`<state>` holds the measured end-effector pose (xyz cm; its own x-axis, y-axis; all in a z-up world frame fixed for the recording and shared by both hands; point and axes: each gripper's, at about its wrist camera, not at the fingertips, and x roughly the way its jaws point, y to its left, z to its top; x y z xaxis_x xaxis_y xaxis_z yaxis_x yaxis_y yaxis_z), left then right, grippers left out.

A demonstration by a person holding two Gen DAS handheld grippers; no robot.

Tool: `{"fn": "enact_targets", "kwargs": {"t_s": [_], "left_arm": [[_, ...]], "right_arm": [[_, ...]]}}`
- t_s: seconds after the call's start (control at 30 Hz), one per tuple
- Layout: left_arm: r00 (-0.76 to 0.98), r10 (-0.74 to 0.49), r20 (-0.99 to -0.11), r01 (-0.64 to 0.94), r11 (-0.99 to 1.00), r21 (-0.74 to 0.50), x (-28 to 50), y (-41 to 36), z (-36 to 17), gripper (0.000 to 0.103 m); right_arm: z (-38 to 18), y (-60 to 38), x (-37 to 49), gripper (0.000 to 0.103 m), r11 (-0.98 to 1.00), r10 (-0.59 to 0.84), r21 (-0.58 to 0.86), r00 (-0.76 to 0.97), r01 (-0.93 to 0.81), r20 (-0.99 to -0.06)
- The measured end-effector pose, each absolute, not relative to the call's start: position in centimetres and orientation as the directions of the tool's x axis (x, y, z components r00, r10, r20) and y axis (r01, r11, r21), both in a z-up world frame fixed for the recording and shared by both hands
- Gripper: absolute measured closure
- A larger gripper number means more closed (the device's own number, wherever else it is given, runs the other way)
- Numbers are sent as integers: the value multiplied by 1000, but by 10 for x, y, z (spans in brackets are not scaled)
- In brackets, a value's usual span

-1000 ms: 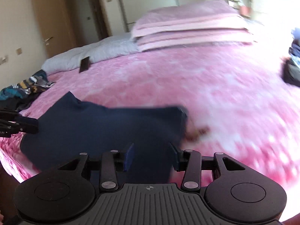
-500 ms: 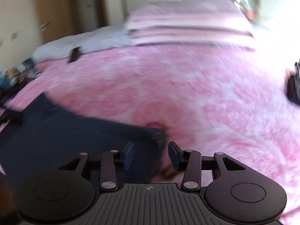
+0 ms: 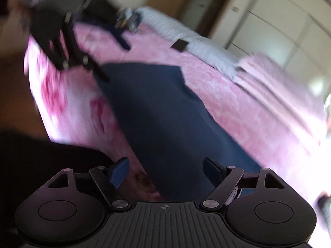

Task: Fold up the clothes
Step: 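Carry the held navy dress with both grippers toward the clothes stack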

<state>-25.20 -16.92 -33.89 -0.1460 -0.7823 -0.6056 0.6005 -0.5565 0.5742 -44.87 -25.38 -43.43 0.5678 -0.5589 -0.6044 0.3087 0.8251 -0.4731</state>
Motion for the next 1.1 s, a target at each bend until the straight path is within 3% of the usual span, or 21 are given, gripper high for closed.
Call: {"fn": "enact_targets", "kwargs": {"t_s": [0.03, 0.1, 0.13, 0.2, 0.23, 0.27, 0.43, 0.5, 0.57, 0.6, 0.67, 0.7, 0.83, 0.97, 1.0, 1.03, 1.07, 1.1], "left_arm": [[-135, -787, -603, 572, -559, 601, -256, -167, -344, 42], [-101, -804, -587, 488, -554, 674, -264, -164, -357, 37], [-82, -814, -575, 446, -546, 709, -268, -161, -364, 37], [-46, -833, -551, 364, -528, 767, -274, -161, -378, 37], [-25, -844, -536, 328, -514, 793, -276, -162, -385, 37], [-5, -852, -524, 297, -501, 813, -277, -165, -391, 37], [64, -868, -493, 201, -472, 858, -279, -181, -410, 40], [66, -850, -523, 209, -501, 840, -279, -188, -411, 52], [60, -831, -553, 234, -526, 817, -278, -193, -409, 57], [55, -828, -558, 242, -531, 812, -276, -193, -407, 59], [41, -818, -573, 283, -541, 792, -271, -195, -401, 62], [34, -813, -581, 305, -545, 781, -269, -196, -398, 62], [28, -803, -595, 341, -552, 761, -271, -199, -396, 60], [57, -839, -540, 247, -513, 822, -280, -193, -413, 48], [62, -848, -526, 213, -503, 837, -281, -192, -418, 48], [65, -852, -519, 195, -499, 844, -282, -194, -421, 47], [66, -848, -526, 199, -505, 840, -282, -197, -421, 48], [67, -843, -534, 205, -512, 834, -281, -201, -419, 54]], "right_arm": [[-442, -253, -443, 23, 807, -578, -525, 544, 269, -608], [-454, -255, -434, 41, 773, -608, -606, 498, 191, -618], [-458, -257, -433, 57, 758, -619, -633, 481, 159, -621], [-455, -262, -435, 62, 760, -612, -634, 482, 141, -627], [-450, -263, -437, 73, 761, -612, -631, 492, 152, -620], [-445, -263, -441, 76, 759, -615, -629, 504, 169, -607], [-426, -259, -449, 77, 754, -626, -614, 539, 234, -563], [-427, -256, -448, 77, 756, -627, -605, 542, 248, -560], [-435, -251, -449, 76, 749, -634, -613, 542, 252, -552], [-440, -248, -450, 74, 744, -639, -619, 542, 253, -546], [-452, -245, -450, 54, 713, -664, -657, 534, 243, -523], [-459, -245, -449, 54, 696, -677, -679, 529, 235, -511], [-480, -260, -440, 54, 631, -727, -749, 488, 201, -482], [-485, -273, -434, 54, 617, -735, -766, 480, 179, -480], [-485, -274, -433, 57, 622, -730, -763, 483, 177, -483], [-484, -276, -433, 69, 627, -726, -758, 485, 177, -487], [-483, -277, -434, 72, 633, -722, -754, 486, 176, -492], [-481, -278, -435, 74, 639, -717, -749, 488, 177, -497]]}}
